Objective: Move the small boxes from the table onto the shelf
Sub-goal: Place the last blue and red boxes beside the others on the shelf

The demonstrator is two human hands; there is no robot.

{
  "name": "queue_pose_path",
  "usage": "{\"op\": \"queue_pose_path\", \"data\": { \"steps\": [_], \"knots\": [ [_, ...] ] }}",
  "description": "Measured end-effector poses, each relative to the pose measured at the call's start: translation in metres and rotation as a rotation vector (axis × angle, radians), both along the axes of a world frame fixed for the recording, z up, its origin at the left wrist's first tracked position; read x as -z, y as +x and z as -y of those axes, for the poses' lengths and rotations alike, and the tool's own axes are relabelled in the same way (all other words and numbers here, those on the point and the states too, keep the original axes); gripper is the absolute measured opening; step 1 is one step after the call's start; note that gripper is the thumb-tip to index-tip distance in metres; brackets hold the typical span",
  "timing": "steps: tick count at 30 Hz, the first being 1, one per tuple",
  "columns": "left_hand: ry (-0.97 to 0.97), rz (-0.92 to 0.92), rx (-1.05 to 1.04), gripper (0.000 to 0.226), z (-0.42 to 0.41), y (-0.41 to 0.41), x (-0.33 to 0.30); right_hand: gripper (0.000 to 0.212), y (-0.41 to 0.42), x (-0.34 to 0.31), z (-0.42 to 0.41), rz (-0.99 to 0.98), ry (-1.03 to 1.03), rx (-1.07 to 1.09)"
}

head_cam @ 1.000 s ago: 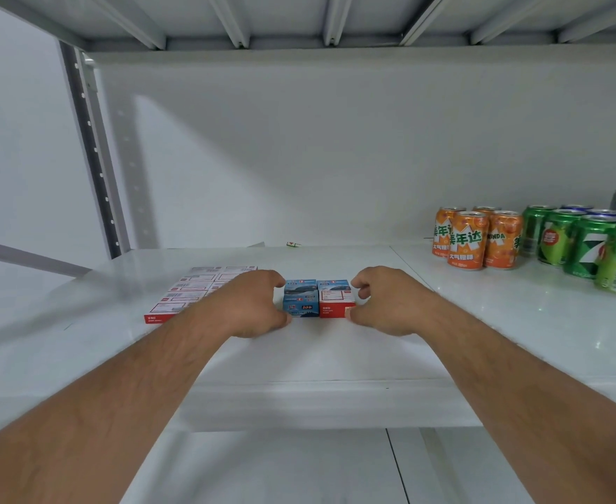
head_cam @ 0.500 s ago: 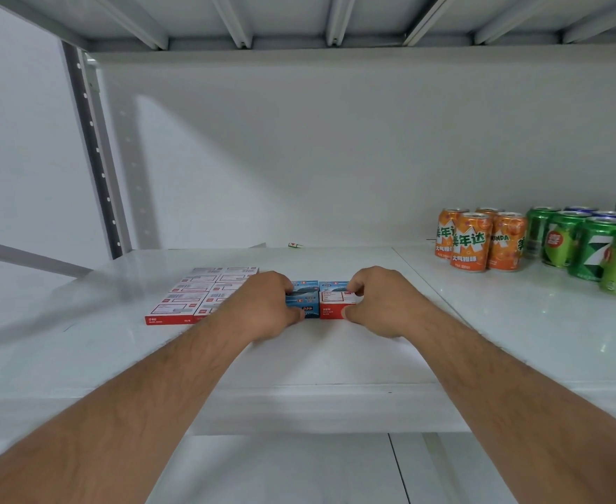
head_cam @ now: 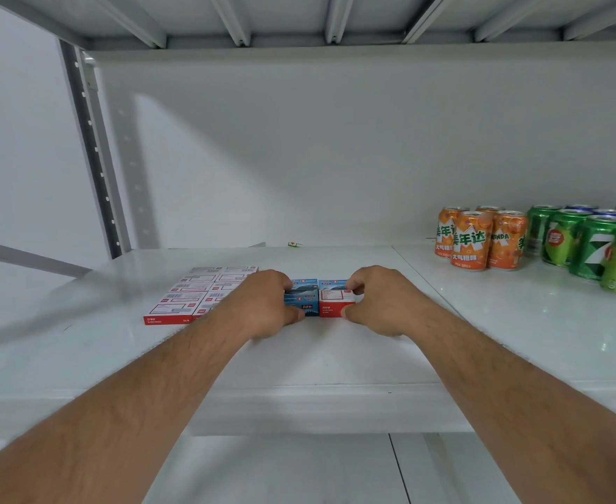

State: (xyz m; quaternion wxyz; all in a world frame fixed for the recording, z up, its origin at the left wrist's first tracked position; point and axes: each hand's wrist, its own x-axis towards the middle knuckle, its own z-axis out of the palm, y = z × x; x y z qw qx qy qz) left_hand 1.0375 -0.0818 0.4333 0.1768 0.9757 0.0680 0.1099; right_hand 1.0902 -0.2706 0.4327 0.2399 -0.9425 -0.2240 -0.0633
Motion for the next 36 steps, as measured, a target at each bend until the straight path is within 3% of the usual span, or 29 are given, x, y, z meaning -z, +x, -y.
{"op": "queue_pose_path", "data": {
  "steps": [4, 9, 12, 25, 31, 36],
  "knots": [
    [-0.062, 0.044, -0.001, 0.070, -0.013, -0.019, -0.013, 0.045, -0.014, -0.006, 0.011, 0.062, -0.022, -0.006],
    [-0.102, 0.125, -0.068, 0.041, -0.032, -0.051, -0.023, 0.038, -0.027, -0.006, 0.013, 0.190, -0.105, -0.029],
    [-0.132, 0.117, -0.101, 0.053, -0.035, -0.062, -0.016, 0.034, -0.021, -0.004, 0.013, 0.168, -0.120, -0.038],
    [0.056, 0.054, -0.051, 0.050, 0.018, -0.023, 0.001, 0.044, 0.002, 0.003, 0.003, 0.065, -0.063, -0.016],
    [0.111, -0.063, -0.048, 0.051, 0.016, -0.002, -0.004, 0.044, 0.008, 0.003, -0.002, 0.043, -0.069, -0.025],
    [0.112, -0.049, -0.032, 0.052, 0.015, 0.000, -0.002, 0.043, 0.009, 0.004, -0.003, 0.033, -0.039, -0.019]
  ]
}}
